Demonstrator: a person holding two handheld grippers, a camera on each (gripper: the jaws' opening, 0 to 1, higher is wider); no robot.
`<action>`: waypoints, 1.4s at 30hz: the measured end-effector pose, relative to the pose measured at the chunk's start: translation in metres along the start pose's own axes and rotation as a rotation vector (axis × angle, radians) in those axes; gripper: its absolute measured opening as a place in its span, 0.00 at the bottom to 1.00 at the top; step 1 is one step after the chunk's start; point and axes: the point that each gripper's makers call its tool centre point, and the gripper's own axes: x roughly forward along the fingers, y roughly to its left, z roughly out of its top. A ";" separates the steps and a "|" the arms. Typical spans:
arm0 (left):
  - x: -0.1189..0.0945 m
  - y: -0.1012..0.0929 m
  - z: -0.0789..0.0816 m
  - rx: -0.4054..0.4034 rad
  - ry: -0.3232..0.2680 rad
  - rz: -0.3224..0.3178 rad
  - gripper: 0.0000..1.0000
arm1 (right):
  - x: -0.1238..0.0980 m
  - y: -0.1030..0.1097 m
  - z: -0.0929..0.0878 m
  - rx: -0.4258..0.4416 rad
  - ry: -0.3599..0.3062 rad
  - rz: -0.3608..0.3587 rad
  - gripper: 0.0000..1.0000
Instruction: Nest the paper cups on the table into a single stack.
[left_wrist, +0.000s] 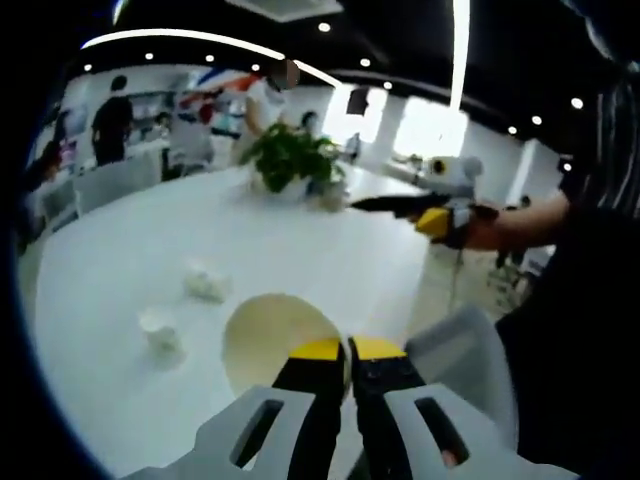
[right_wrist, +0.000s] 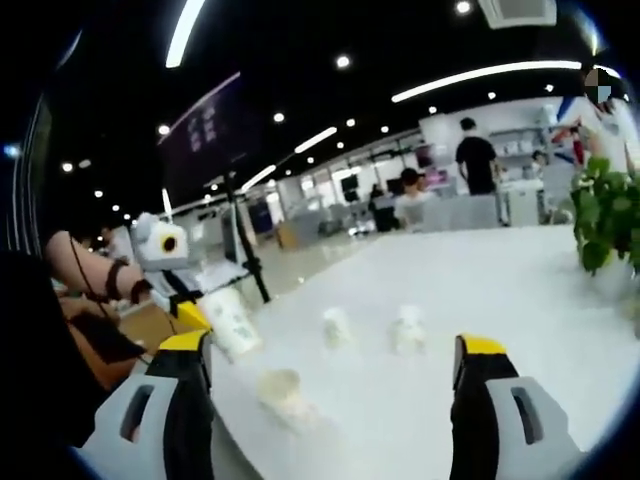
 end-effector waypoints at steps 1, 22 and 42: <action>0.001 0.000 0.000 -0.001 0.000 -0.001 0.00 | -0.001 -0.001 0.000 0.004 -0.002 -0.003 0.99; 0.031 0.012 -0.031 0.097 0.227 0.002 0.00 | -0.013 -0.009 -0.001 0.019 -0.028 -0.030 0.98; 0.059 0.015 -0.050 0.247 0.390 -0.014 0.00 | -0.022 -0.012 -0.006 0.020 -0.028 -0.046 0.97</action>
